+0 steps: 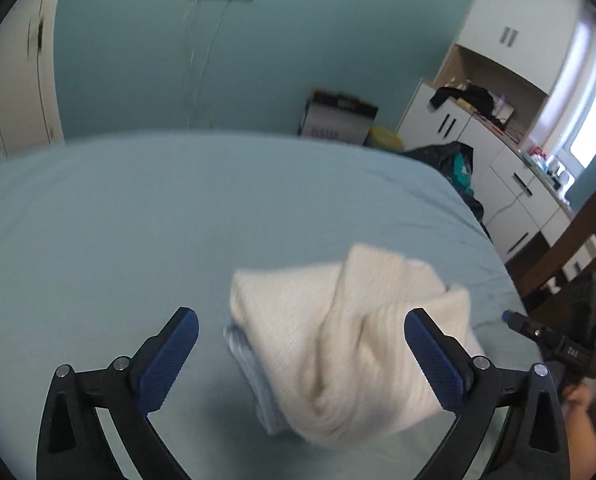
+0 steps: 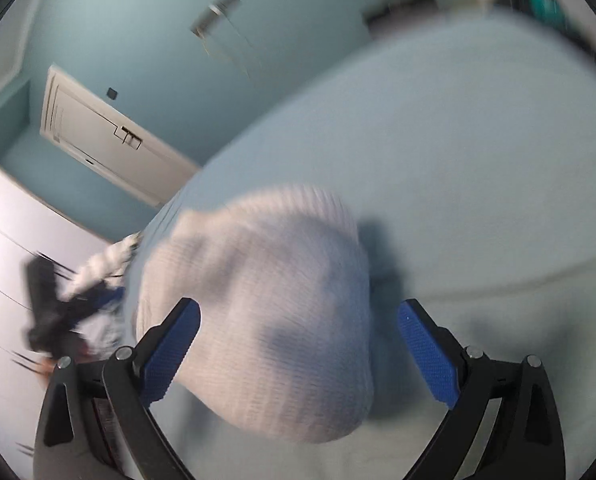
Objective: Fold small clothes
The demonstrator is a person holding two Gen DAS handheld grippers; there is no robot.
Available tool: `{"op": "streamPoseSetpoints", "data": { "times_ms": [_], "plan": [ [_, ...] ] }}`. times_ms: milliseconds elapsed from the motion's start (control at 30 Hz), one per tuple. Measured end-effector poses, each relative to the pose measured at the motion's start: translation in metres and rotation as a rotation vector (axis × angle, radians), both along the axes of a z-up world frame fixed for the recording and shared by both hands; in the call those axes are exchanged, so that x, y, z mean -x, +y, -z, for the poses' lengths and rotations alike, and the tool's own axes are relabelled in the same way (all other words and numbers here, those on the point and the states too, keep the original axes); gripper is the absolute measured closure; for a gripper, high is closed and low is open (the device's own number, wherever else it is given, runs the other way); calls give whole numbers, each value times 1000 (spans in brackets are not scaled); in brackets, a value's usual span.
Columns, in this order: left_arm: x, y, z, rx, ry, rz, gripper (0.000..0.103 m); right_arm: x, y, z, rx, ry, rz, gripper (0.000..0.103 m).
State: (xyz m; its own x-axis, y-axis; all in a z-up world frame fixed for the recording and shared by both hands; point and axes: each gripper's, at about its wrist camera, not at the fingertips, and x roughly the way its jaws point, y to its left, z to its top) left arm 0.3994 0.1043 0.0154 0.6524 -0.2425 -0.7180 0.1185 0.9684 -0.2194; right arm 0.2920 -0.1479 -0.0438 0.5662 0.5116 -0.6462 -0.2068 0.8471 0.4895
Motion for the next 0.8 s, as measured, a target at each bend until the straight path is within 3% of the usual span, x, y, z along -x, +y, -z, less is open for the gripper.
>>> {"op": "streamPoseSetpoints", "data": {
  "times_ms": [67,133,200,267,333,367,400,467,500,633,800],
  "plan": [
    [-4,-34,-6,-83,-43,26,0,10,22,-18,118,-68,36,5],
    [-6,-75,3,-235,-55,56,0,9,45,-24,194,-99,22,6],
    [-10,-96,28,-425,-47,-9,0,3,63,-21,282,-100,28,6],
    [-13,-101,56,-494,-5,-53,0,3,67,-1,351,-56,35,6],
    [-13,-93,72,-497,-3,-124,0,-1,79,29,464,-5,13,6],
    [-14,-84,80,-456,15,-158,0,2,75,40,457,-5,12,3],
    [-13,-74,87,-412,21,-181,0,2,70,46,418,7,18,2],
    [-11,-62,92,-329,48,-218,0,-7,50,60,235,143,47,2],
    [-12,-59,86,-291,65,-226,0,-5,39,59,203,175,54,1],
    [28,-30,35,-227,86,-184,0,4,21,19,225,256,87,1],
    [118,-14,-37,-336,-19,-223,0,75,-9,-79,325,38,68,1]
  ]
}}
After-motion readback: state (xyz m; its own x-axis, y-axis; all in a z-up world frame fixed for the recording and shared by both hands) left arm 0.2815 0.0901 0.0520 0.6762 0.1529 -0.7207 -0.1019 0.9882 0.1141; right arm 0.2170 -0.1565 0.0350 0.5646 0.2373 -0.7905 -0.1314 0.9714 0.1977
